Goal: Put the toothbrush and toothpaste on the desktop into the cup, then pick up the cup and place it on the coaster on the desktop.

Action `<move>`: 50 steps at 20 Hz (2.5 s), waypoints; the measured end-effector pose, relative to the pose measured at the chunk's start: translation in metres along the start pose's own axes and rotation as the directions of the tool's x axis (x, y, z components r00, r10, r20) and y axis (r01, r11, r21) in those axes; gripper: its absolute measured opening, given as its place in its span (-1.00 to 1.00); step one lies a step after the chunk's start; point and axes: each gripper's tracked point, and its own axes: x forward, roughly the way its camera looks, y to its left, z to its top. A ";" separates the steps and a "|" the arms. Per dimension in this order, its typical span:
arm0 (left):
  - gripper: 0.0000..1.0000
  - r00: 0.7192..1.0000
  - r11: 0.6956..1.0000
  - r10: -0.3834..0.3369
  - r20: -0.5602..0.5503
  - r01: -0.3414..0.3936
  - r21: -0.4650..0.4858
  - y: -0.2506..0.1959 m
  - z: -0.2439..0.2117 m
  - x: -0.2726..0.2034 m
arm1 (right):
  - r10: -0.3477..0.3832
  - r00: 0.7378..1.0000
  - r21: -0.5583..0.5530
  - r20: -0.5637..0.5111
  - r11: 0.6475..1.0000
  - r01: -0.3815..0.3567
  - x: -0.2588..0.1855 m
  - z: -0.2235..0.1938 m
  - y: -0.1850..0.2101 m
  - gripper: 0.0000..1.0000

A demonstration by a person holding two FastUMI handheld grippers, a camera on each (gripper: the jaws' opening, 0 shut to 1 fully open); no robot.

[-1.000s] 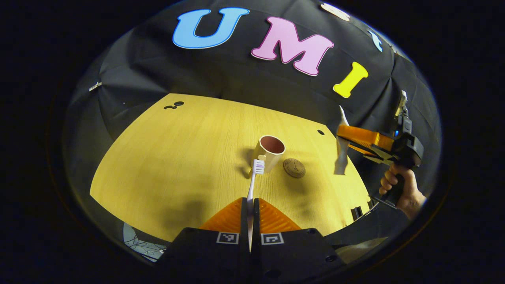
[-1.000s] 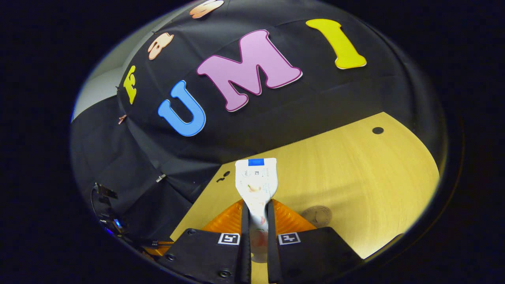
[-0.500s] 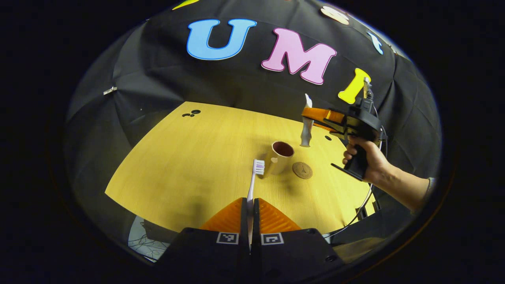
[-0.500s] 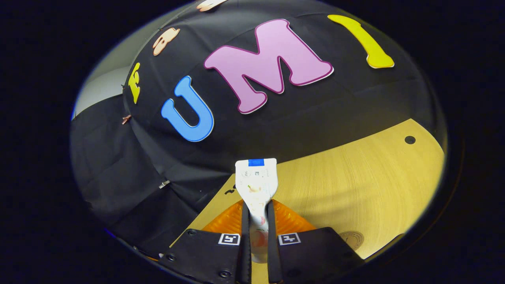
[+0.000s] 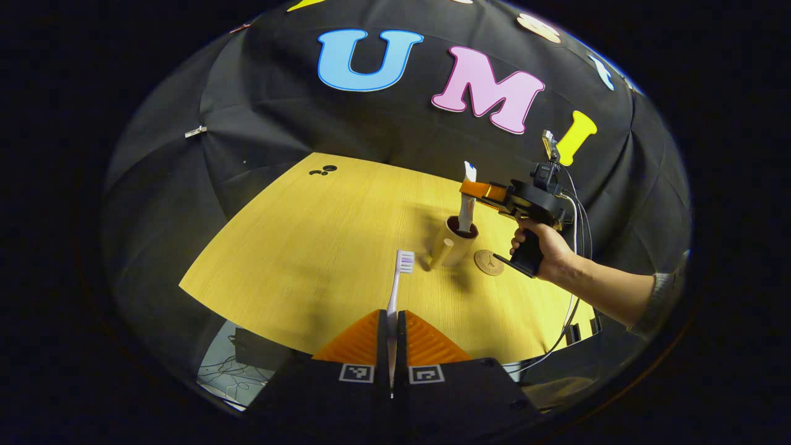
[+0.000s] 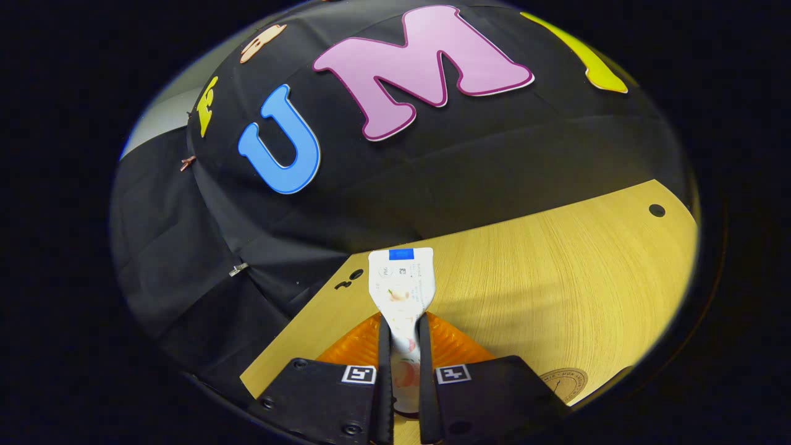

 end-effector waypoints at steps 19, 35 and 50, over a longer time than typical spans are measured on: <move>-0.88 0.999 0.999 -0.034 0.006 0.035 -0.013 -0.012 0.003 0.003 | -0.016 0.992 -0.070 -0.125 0.998 0.008 -0.038 -0.062 0.003 0.07; -0.88 0.951 0.962 -0.269 0.155 0.256 0.097 -0.096 0.091 0.035 | -0.023 0.992 0.022 -0.122 0.999 0.025 -0.157 -0.054 0.002 0.34; -0.88 0.769 0.836 -0.547 0.330 0.523 0.167 -0.220 0.217 0.144 | -0.210 0.974 0.157 -0.081 0.963 0.220 -0.275 -0.054 -0.095 0.35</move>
